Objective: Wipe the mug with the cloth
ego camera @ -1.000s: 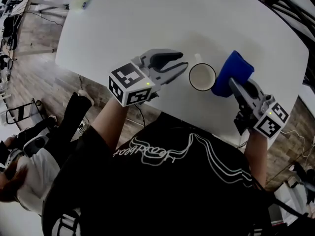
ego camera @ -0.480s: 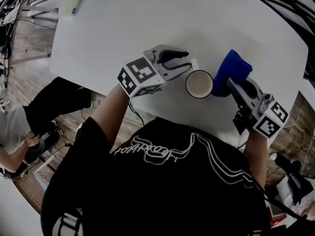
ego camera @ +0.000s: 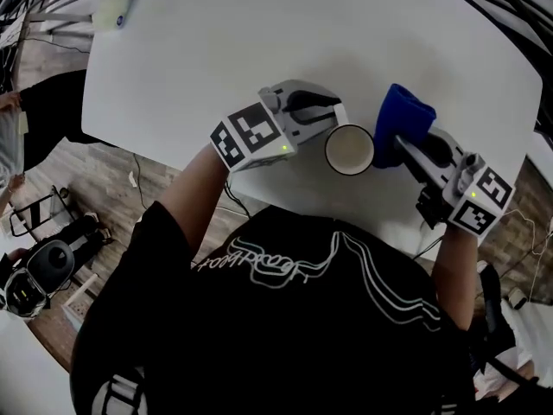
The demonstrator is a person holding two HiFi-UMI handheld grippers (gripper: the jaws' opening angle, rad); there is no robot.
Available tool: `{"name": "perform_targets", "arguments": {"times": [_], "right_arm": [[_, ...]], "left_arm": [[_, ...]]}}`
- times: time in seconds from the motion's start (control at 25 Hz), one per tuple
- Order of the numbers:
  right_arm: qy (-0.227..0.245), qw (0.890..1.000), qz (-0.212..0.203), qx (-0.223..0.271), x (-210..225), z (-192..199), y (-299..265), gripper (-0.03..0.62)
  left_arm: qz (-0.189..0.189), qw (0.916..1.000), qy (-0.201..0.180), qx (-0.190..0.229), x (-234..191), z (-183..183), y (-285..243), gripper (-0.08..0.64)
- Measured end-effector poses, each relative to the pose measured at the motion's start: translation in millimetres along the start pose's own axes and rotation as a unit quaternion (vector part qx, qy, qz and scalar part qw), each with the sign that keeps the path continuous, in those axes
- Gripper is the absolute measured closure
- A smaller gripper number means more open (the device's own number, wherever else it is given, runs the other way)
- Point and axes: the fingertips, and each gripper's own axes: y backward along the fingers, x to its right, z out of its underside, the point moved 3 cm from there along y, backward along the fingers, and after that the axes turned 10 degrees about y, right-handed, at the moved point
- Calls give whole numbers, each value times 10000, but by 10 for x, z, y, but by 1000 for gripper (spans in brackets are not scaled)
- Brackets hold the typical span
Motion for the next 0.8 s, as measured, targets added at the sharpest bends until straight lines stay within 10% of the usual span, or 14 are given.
{"name": "perform_targets", "arguments": {"times": [0.8], "right_arm": [[314,9872,-1247,-943,16,45,-548,532]], "left_arm": [[-136,9995,278,114,-131,98,18,518]]}}
